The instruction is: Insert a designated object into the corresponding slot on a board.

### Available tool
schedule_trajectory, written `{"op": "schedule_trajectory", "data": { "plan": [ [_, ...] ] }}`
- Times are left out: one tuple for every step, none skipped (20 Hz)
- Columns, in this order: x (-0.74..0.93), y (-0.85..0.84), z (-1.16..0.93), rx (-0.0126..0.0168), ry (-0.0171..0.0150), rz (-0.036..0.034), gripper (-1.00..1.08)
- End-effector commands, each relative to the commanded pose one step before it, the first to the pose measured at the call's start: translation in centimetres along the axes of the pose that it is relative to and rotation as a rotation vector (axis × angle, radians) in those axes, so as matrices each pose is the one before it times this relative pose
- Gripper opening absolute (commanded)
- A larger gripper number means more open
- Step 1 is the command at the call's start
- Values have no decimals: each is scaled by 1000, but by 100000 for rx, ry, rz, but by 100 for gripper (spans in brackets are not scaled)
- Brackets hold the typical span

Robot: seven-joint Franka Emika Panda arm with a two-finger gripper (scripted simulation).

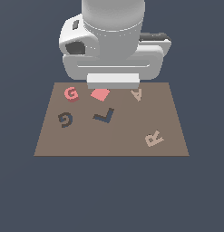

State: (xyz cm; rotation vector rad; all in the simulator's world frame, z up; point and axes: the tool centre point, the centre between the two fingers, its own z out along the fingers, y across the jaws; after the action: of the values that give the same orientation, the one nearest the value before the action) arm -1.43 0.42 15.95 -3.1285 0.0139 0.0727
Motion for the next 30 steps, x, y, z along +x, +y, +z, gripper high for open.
{"op": "schedule_trajectory", "data": {
  "plan": [
    [0, 1, 0, 0, 0, 0, 100],
    [-9, 41, 14, 0, 0, 0, 100],
    [-33, 21, 32, -10, 18, -168, 100],
    [-53, 74, 57, -12, 22, -217, 100],
    [-74, 101, 79, -17, 32, -307, 100],
    [-94, 137, 103, -21, 39, -382, 100],
    [-115, 164, 125, -26, 49, -470, 100],
    [-135, 194, 147, -30, 57, -553, 100],
    [-155, 223, 170, -35, 66, -636, 100],
    [-175, 252, 191, -39, 74, -719, 100],
    [-194, 280, 213, -44, 83, -800, 100],
    [-213, 309, 234, -48, 91, -878, 100],
    [-231, 337, 255, -52, 99, -958, 100],
    [-249, 364, 276, -57, 107, -1036, 100],
    [-267, 393, 296, -61, 115, -1108, 100],
    [-283, 417, 316, -65, 123, -1186, 100],
    [-300, 446, 336, -69, 131, -1255, 100],
    [-316, 471, 355, -73, 138, -1328, 100],
    [-331, 497, 374, -77, 146, -1399, 100],
    [-346, 523, 394, -81, 153, -1466, 100],
    [-360, 549, 412, -85, 161, -1533, 100],
    [-373, 574, 431, -89, 168, -1601, 100],
    [-386, 600, 449, -92, 175, -1666, 100],
    [-392, 615, 460, -94, 179, -1699, 100],
    [-381, 605, 451, -91, 176, -1663, 100],
    [-366, 586, 437, -87, 171, -1607, 100],
    [-345, 560, 417, -82, 163, -1527, 100],
    [-325, 532, 395, -77, 155, -1446, 100],
    [-305, 505, 375, -72, 147, -1366, 100],
    [-285, 478, 354, -67, 140, -1288, 100]
  ]
}}
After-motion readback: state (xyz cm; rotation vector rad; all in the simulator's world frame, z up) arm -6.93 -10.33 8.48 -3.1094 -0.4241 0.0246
